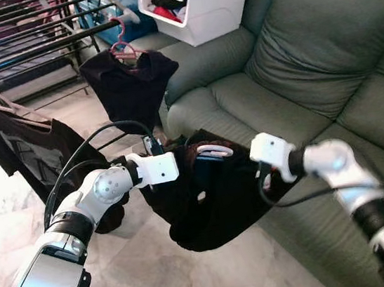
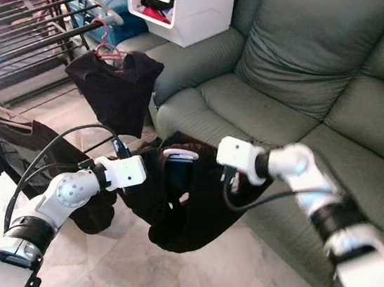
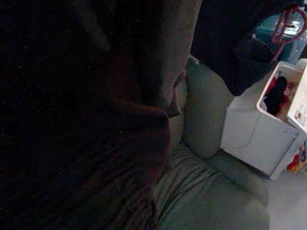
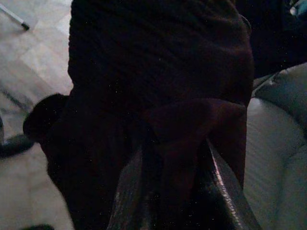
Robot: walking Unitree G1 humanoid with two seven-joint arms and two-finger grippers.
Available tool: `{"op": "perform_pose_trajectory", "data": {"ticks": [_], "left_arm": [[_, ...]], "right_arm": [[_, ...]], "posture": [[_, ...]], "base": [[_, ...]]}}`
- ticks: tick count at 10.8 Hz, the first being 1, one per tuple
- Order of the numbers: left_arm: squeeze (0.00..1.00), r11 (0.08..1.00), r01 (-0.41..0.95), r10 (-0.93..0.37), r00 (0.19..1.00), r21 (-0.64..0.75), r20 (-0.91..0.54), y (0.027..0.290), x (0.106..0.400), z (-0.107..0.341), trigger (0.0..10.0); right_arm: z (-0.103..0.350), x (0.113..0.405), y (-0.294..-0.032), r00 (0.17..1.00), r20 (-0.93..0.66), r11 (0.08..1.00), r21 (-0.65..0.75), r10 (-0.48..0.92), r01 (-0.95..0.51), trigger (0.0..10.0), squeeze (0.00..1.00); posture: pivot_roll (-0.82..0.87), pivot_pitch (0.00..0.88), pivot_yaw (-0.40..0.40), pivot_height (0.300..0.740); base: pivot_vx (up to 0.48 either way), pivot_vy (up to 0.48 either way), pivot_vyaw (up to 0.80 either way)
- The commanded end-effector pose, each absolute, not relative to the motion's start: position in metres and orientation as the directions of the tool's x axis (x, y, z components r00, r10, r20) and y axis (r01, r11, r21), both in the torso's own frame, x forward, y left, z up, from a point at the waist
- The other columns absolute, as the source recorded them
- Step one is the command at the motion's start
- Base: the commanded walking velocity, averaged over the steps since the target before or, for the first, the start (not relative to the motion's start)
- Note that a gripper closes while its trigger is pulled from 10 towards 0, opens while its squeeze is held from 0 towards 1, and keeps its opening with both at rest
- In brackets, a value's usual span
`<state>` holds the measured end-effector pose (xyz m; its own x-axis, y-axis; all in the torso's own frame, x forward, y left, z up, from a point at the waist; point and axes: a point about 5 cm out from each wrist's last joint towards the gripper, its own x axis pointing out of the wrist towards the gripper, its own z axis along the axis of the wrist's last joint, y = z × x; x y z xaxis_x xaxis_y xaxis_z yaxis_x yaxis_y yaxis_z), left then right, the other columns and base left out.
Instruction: Hang hanger
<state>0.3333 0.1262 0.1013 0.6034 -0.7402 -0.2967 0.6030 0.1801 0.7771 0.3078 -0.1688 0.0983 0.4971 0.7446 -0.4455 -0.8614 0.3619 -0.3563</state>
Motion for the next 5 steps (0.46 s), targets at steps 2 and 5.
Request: {"op": "perform_pose_trajectory", "data": {"ticks": [2, 5], "left_arm": [[0.0, 0.223, 0.559, -0.759, 0.614, 0.798, -0.218, 0.1178, 0.3349, 0.1103, 1.5], [0.0, 0.181, 0.547, -0.779, 0.587, 0.817, -0.22, 0.1186, 0.333, 0.1112, 10.0]], "right_arm": [[0.0947, 0.299, -0.1551, 0.485, -0.405, 0.371, -0.33, 0.775, -0.868, 0.0, 0.0], [0.0927, 0.2936, -0.1514, 0.469, -0.409, 0.367, -0.307, 0.783, -0.878, 0.0, 0.0]], "posture": [[-0.11, 0.0, -0.038, 0.74], [-0.1, 0.0, -0.036, 0.74]], "base": [[0.0, 0.0, 0.0], [0.0, 0.0, 0.0]]}}
